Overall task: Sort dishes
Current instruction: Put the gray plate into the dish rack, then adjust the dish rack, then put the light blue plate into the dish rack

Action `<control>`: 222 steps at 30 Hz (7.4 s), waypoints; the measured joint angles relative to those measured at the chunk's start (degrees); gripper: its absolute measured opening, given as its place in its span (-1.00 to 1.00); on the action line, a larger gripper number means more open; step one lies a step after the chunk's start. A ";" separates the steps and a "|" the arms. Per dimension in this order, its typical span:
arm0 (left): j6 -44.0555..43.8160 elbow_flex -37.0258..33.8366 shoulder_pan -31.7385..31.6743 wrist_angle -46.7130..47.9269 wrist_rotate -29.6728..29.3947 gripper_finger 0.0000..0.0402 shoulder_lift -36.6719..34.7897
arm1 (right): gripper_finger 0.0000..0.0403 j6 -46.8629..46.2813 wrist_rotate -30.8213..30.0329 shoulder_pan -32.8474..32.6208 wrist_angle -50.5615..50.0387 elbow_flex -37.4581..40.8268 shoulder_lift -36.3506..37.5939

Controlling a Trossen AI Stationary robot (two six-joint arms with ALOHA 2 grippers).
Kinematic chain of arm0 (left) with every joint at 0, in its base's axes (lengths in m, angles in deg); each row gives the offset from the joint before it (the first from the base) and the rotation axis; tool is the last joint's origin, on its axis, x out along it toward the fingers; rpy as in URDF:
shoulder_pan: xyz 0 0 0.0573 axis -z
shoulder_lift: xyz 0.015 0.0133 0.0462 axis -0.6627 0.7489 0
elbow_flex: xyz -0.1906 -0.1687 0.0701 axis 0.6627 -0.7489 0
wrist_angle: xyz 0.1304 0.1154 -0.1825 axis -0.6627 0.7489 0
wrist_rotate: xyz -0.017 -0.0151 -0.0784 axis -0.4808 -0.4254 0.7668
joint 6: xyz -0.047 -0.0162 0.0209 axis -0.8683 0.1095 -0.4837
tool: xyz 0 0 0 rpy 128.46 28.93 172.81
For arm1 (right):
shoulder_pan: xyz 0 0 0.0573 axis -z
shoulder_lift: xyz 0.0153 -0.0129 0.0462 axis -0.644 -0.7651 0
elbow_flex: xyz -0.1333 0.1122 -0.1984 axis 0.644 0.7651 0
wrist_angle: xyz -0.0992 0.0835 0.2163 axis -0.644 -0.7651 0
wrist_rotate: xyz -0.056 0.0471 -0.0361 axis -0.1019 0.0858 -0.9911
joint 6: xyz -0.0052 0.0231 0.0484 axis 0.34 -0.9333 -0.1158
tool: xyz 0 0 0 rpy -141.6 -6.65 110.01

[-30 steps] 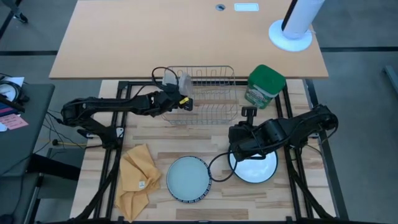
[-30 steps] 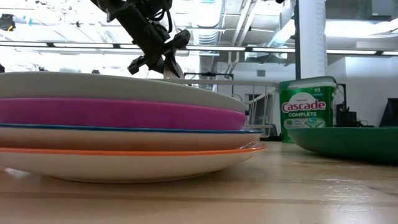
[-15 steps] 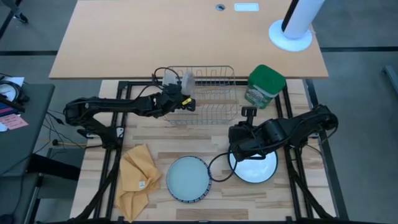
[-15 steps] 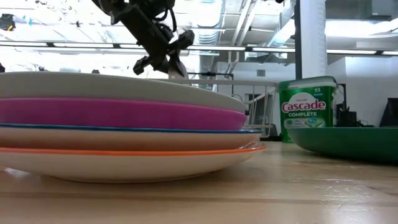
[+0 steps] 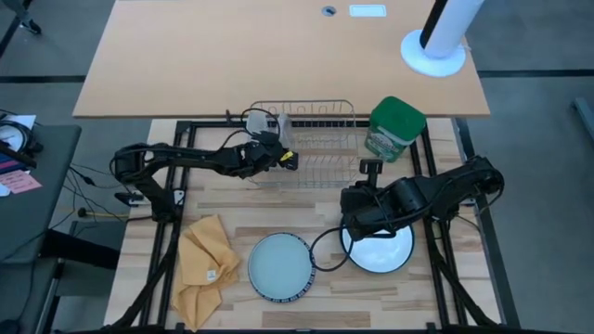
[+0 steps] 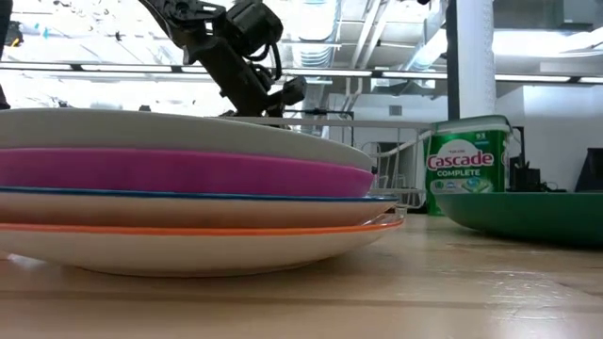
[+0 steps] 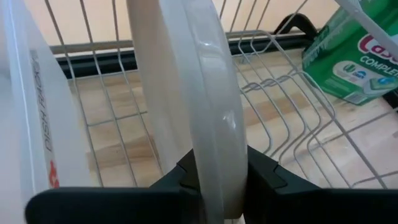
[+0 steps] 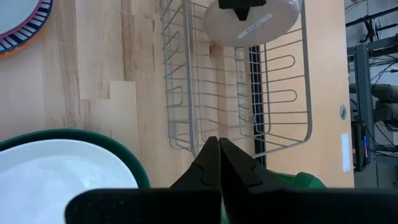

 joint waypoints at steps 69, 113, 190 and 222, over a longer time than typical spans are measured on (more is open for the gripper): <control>20.48 -1.38 16.24 38.79 -22.09 -0.43 -20.47 | -1.00 -9.03 2.17 9.12 0.28 12.91 0.02; 24.91 -7.67 18.40 42.97 -16.92 -0.43 -24.46 | -1.00 -11.81 7.88 33.09 28.70 30.25 0.00; 21.28 2.38 40.79 42.09 3.93 -0.43 -18.10 | -1.00 -4.17 31.80 -2.35 42.60 19.06 -10.34; 5.80 2.38 54.13 37.07 4.21 -0.43 -15.16 | -1.00 -12.81 34.86 -2.28 49.97 19.63 -14.62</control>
